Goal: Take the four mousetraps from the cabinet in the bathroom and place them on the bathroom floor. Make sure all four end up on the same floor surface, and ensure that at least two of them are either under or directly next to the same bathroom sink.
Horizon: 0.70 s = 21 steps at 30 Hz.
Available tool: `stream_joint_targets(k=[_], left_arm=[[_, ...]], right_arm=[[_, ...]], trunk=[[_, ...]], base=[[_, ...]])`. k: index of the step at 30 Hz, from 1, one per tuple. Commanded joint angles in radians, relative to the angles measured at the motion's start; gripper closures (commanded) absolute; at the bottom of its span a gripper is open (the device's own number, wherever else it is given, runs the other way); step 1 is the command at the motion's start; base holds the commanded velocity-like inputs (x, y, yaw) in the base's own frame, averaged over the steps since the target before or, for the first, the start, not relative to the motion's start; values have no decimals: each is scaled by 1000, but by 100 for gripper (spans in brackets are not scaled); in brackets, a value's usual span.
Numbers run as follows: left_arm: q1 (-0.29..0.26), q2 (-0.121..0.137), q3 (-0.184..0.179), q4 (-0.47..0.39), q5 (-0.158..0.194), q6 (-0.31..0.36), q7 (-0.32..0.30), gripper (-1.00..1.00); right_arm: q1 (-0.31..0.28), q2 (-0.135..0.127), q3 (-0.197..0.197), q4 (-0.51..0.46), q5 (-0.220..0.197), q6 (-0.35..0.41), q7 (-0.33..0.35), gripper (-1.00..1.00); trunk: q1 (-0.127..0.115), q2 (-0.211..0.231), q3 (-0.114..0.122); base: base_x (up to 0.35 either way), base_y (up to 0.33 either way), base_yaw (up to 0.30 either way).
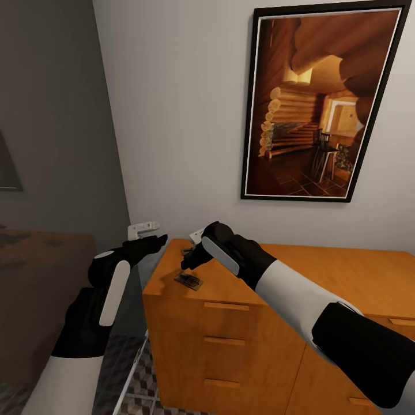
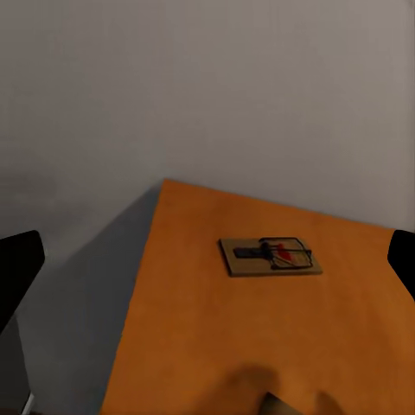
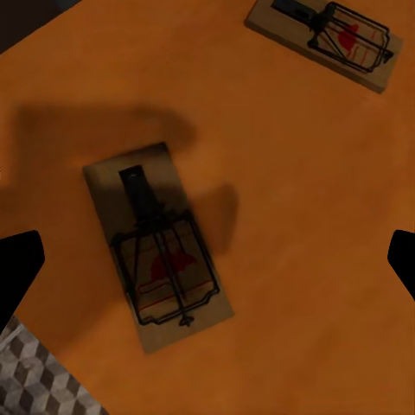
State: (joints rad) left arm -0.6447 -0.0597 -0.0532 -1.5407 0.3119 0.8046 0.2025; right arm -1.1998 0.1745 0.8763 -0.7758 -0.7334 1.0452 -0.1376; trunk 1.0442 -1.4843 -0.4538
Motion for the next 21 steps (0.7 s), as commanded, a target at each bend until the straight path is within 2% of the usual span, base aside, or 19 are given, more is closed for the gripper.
stream_joint_targets(k=[1,21], left_arm=[[-1,0,0,-1,10,3,9,-100],[-1,-2,0,-1,11,3,8,-100]], right_arm=[[-1,0,3,0,-11,2,-10,-100],[-1,0,2,1,-17,2,-1,-100]], trunk=[[0,-1,-1],[0,-1,-1]], base=[[0,0,0],[0,0,0]])
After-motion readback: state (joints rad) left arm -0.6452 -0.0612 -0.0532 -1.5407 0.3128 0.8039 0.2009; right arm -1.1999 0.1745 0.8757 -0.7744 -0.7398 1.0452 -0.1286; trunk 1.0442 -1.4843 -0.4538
